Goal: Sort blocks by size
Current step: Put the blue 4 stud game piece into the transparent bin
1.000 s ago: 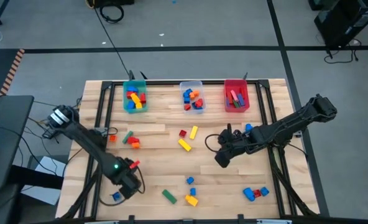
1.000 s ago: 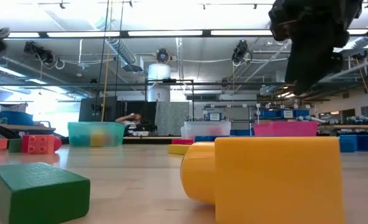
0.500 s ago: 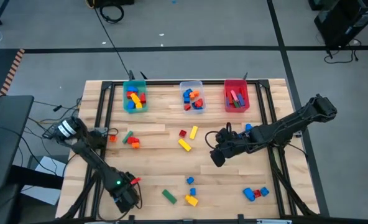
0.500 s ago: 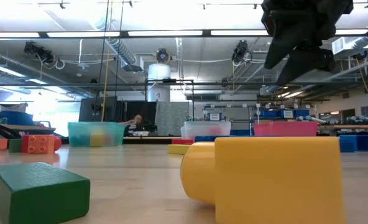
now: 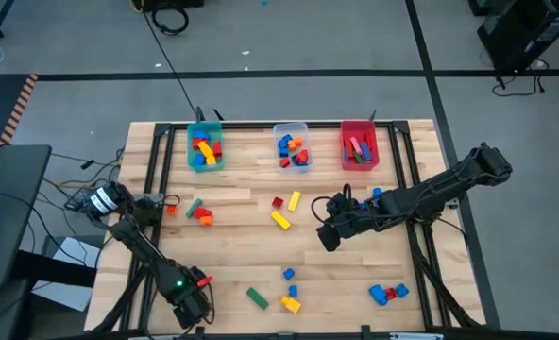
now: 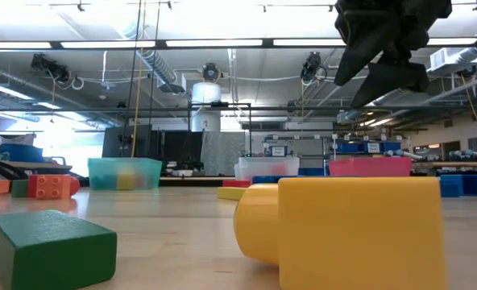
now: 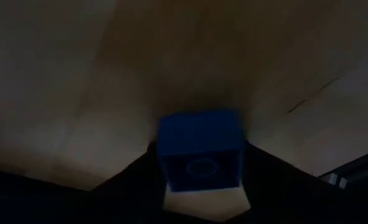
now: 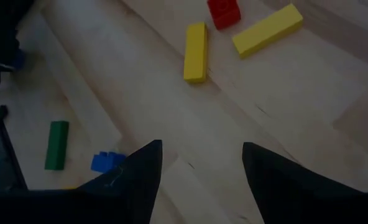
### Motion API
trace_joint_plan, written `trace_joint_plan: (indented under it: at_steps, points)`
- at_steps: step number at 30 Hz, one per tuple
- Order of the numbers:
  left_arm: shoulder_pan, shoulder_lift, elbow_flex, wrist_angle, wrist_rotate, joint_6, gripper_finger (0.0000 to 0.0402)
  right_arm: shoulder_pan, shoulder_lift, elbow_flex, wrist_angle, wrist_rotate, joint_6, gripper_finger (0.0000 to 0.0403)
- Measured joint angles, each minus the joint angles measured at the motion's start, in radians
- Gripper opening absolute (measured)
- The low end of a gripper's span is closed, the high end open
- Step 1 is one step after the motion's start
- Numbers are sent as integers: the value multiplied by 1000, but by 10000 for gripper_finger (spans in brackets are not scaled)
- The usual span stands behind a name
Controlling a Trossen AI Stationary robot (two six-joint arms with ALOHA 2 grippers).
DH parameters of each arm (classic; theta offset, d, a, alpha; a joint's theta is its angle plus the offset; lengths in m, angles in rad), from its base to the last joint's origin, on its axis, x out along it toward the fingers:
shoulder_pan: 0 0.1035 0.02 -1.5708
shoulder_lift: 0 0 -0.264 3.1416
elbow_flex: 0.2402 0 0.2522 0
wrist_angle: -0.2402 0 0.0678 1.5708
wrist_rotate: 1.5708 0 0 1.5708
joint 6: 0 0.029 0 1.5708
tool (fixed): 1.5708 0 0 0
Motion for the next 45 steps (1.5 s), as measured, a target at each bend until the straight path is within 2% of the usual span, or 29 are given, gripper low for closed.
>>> trace_joint_plan:
  at_steps: [4, 8, 16, 21, 26, 31, 38, 45]
  points:
    - [13, -3, 3, -4, 6, -8, 146, 0, 0, 0, 1, -13, -24, 236]
    - [40, 1, 33, -34, -28, -9, 141, 1, 0, 0, 5, -43, -72, 236]
    - [164, 2, 172, -57, -286, -29, 147, 1, 0, 0, 0, -112, -209, 236]
    - [298, 1, 274, -81, -454, 56, 147, 3, 0, 0, -17, -103, -213, 236]
    - [455, 1, 369, -92, -541, 244, 148, 6, -21, -28, -20, -104, -252, 236]
    - [629, 0, 467, -92, -580, 520, 148, 2, -125, -124, -16, -104, -229, 236]
    - [900, -1, 565, -70, -600, 927, 148, -37, -314, -293, -12, -71, -65, 236]
    - [1154, 9, 572, 112, -566, 1194, 148, -70, -401, -362, -11, -51, 101, 236]
